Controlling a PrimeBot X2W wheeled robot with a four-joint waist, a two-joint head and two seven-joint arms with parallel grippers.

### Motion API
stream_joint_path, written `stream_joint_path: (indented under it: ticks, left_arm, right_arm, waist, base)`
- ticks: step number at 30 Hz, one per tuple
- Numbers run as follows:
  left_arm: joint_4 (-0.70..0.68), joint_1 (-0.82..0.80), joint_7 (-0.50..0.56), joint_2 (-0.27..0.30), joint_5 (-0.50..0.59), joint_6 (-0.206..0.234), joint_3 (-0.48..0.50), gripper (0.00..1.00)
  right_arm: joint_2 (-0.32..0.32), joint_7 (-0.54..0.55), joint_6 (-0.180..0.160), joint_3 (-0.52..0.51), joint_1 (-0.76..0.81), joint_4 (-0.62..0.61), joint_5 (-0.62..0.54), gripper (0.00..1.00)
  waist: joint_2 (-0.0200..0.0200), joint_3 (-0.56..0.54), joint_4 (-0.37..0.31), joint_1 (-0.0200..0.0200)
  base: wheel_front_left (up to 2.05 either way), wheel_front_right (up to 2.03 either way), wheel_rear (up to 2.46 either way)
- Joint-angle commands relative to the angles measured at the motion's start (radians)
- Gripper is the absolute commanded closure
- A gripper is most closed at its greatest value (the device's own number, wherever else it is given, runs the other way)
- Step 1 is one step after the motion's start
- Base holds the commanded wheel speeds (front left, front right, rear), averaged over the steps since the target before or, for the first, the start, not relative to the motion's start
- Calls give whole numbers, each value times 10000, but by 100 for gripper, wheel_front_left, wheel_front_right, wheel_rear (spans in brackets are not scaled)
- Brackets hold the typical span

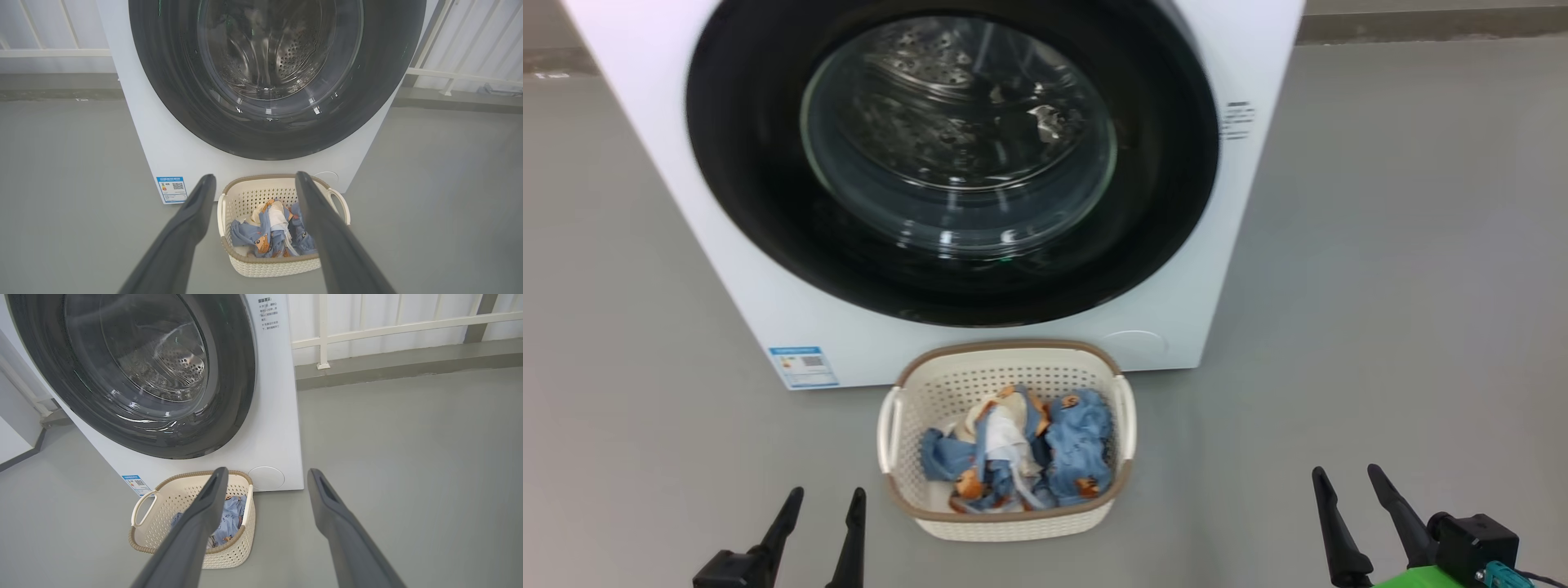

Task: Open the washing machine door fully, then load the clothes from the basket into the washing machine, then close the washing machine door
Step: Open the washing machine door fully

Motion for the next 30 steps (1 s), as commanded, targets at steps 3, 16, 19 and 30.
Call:
stream_joint_path:
  ticks: [3, 16, 19, 30]
  left_arm:
    - [-180, -215, -136, 100, 27, -27, 328, 0]
    - [-482, -192, -136, 85, -423, -27, 385, 0]
    - [-480, -203, -136, 94, -424, -27, 369, 0]
    - [-412, -240, -136, 62, -521, -27, 279, 0]
  right_arm:
    - [-119, -124, 14, 238, -81, -236, 12, 0]
    - [-102, -124, 14, 209, -74, -256, 42, 0]
    - [-96, -124, 14, 203, -79, -251, 73, 0]
    - [-60, -124, 14, 178, -185, -234, 516, 0]
  waist:
    - [0, 9, -7, 0]
    - [0, 25, -38, 0]
    - [0, 32, -34, 0]
    - [0, 32, 55, 0]
  base:
    - [123, 123, -246]
    - [104, 96, -200]
    - [36, 36, -71]
    - [3, 3, -7]
